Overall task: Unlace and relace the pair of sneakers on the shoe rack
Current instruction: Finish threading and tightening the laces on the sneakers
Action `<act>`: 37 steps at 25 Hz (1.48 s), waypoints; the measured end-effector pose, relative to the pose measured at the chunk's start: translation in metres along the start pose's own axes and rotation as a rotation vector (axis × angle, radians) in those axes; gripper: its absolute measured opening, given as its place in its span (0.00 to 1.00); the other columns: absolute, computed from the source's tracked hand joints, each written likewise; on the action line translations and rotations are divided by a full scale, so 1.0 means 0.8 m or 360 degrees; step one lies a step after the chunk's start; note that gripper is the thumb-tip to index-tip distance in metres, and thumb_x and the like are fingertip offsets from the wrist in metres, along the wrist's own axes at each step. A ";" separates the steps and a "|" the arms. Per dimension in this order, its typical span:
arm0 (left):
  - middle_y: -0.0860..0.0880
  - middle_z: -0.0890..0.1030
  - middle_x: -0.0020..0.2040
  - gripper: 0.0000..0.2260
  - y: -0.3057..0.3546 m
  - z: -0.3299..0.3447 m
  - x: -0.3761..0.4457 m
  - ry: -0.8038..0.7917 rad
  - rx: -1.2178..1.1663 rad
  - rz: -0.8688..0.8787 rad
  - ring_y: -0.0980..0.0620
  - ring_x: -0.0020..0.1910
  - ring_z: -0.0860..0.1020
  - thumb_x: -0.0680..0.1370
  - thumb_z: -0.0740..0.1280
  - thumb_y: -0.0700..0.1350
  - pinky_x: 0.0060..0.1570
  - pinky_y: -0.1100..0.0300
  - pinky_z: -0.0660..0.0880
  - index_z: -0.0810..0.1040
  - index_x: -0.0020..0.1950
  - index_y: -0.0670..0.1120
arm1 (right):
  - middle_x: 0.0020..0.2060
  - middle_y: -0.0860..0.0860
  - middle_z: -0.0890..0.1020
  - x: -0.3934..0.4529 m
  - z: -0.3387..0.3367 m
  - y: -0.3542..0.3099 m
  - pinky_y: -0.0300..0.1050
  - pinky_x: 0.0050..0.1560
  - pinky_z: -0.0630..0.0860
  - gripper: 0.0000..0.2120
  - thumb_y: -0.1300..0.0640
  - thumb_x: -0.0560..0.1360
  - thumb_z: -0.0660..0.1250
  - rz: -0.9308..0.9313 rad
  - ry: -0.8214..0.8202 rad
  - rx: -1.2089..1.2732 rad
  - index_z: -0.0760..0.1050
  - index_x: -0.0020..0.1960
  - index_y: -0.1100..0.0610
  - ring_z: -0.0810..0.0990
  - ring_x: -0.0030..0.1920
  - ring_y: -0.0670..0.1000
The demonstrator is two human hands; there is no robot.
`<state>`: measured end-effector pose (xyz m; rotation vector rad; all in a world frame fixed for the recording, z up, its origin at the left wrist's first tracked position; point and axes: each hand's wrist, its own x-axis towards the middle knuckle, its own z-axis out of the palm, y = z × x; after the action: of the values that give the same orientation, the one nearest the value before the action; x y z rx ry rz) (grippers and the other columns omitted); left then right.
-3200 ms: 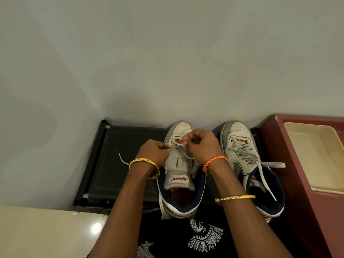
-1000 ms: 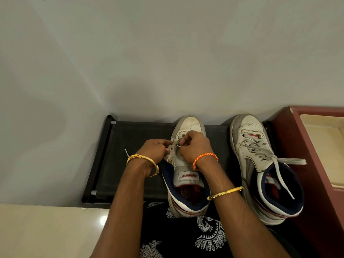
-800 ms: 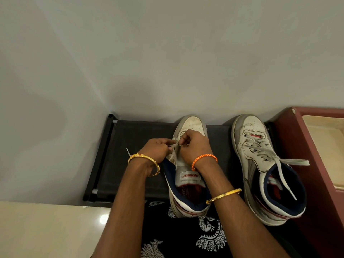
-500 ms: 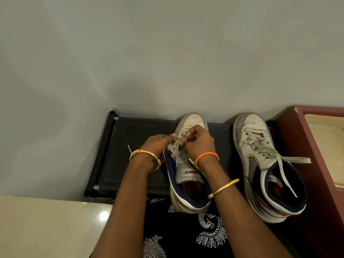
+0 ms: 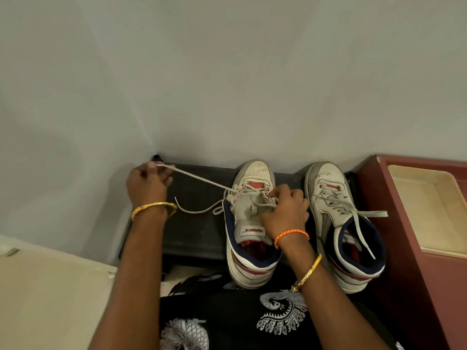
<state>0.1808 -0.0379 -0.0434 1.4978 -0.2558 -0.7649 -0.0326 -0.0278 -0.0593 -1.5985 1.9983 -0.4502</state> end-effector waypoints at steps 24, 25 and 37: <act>0.44 0.77 0.53 0.04 -0.049 -0.011 0.000 -0.0264 0.1169 0.0139 0.48 0.52 0.75 0.79 0.63 0.40 0.62 0.49 0.69 0.77 0.48 0.46 | 0.51 0.58 0.77 0.001 0.010 0.008 0.53 0.55 0.76 0.09 0.64 0.67 0.66 0.0129 0.0024 0.0461 0.74 0.46 0.55 0.75 0.55 0.60; 0.44 0.77 0.52 0.06 -0.047 -0.017 0.000 -0.0202 0.1148 0.0141 0.49 0.52 0.74 0.79 0.62 0.40 0.61 0.52 0.69 0.77 0.53 0.43 | 0.53 0.58 0.75 0.001 0.010 0.007 0.51 0.55 0.75 0.10 0.65 0.68 0.66 0.0130 0.0051 0.0443 0.74 0.48 0.56 0.73 0.56 0.59; 0.42 0.75 0.52 0.15 -0.044 0.001 -0.002 0.0057 0.0530 -0.0134 0.50 0.42 0.76 0.78 0.63 0.45 0.43 0.54 0.77 0.72 0.64 0.43 | 0.51 0.58 0.78 0.000 0.000 0.012 0.42 0.46 0.73 0.11 0.65 0.69 0.67 0.0232 -0.0014 0.0704 0.72 0.50 0.58 0.77 0.51 0.56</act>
<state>0.1687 -0.0343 -0.0764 1.8445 -0.3052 -0.7885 -0.0400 -0.0258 -0.0646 -1.1729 1.8312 -0.7641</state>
